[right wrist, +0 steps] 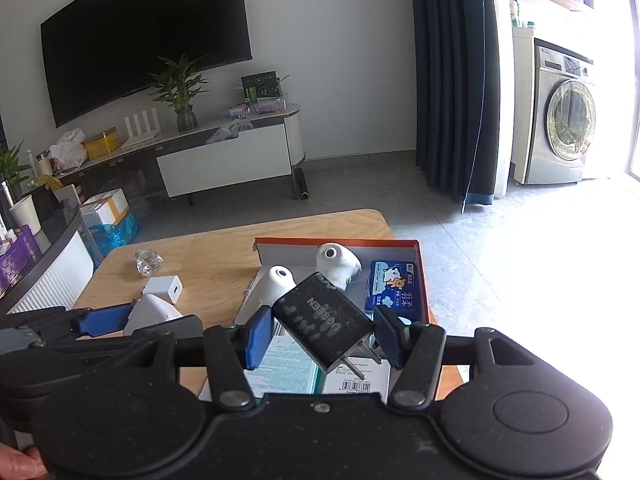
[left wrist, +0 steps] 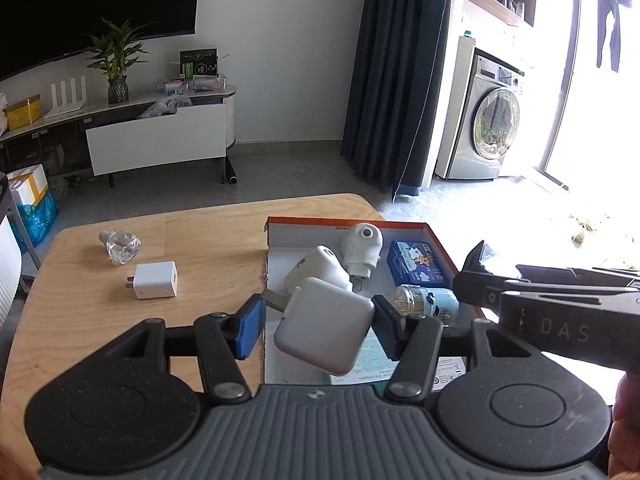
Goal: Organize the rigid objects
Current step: 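Carry both chargers with both tools toward the cardboard box, then lower the white charger into the box with the left tool while the right tool lowers the black charger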
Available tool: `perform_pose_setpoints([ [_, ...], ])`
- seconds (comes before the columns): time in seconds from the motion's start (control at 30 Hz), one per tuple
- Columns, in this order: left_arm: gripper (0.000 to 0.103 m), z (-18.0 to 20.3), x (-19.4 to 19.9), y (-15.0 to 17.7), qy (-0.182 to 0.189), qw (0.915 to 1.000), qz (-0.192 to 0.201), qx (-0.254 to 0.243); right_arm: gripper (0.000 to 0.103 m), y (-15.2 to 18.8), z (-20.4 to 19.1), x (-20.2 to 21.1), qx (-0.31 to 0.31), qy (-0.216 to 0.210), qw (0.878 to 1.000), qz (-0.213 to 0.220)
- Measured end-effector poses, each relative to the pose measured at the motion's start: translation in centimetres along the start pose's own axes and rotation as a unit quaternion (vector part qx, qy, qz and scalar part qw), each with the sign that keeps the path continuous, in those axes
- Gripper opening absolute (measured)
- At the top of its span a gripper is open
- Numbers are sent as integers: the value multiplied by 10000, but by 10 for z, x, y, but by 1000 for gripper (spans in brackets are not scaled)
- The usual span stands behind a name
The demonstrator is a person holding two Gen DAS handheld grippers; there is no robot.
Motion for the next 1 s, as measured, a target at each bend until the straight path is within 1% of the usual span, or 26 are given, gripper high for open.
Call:
perform_pose_setpoints([
  [0.53,58,10,-11,0,93,9999,-113,-65,67,-6,13,-6,-64,62,10000,-24],
  [1.0,58,22,-21,1,185,9994,-225,-173,67,-10,19,-20,-53,11,9999,-112],
])
Point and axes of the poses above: each gripper's, at about its wrist camera, not at the fingertips, and x roughly against the way its jaws point, z to its right, y to its underside, the point moved 8 cm from there along -x, roughly the way its jaws point, and after that the axes turned 10 degrees about -y, right-handed, at the moved point
